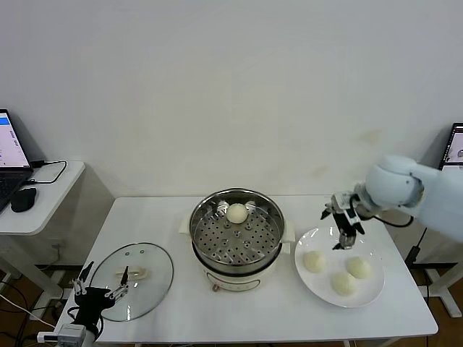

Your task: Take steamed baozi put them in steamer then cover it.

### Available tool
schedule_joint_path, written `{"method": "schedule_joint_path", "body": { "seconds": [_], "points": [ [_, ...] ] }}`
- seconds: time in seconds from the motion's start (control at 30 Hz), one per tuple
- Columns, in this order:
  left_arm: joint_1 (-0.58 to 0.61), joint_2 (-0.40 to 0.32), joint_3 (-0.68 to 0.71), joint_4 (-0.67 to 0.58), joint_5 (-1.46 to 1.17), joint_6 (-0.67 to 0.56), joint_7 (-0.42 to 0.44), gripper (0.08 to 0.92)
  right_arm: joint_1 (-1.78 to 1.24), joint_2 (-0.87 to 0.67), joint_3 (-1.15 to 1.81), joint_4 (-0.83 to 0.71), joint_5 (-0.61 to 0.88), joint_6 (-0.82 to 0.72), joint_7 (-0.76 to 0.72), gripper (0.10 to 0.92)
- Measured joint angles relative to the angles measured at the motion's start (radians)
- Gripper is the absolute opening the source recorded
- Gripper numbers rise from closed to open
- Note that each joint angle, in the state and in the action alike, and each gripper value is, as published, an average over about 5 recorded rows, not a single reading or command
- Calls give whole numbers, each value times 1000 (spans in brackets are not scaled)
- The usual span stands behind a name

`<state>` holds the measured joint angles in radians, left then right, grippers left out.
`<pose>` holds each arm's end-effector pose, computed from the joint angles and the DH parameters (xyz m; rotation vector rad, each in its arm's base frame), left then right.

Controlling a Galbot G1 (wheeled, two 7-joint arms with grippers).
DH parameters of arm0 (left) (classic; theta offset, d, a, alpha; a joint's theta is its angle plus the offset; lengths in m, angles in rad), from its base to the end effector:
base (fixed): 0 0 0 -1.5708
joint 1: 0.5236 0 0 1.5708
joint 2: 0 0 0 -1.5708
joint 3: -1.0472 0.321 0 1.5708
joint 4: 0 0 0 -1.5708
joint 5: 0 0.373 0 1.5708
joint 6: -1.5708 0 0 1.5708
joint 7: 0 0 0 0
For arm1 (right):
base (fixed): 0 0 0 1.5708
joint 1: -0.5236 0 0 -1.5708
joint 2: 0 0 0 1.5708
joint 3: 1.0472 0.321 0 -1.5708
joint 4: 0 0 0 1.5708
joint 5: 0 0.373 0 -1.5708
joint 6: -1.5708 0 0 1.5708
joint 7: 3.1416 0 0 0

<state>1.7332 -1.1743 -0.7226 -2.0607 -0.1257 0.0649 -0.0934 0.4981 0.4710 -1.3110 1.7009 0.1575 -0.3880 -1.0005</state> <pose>0.1806 0.1162 -0.2888 0.0828 -2.8970 -0.4758 0.4393 -0.0809 -0.1077 1.2957 -1.3636 1.4543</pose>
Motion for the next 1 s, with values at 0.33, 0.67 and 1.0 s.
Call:
{"method": "schedule_joint_path", "body": {
  "seconds": [0.33, 0.67, 1.0],
  "points": [
    [9, -5, -21, 5, 0, 1, 1, 823, -247, 25, 175, -97, -112, 49, 16, 823],
    [10, -10, -28, 10, 0, 1, 1, 823, -408, 101, 294, -212, -172, 89, 37, 823],
    [4, -7, -34, 16, -1, 1, 1, 823, -496, 179, 350, -292, -204, 95, 48, 788]
  ]
}}
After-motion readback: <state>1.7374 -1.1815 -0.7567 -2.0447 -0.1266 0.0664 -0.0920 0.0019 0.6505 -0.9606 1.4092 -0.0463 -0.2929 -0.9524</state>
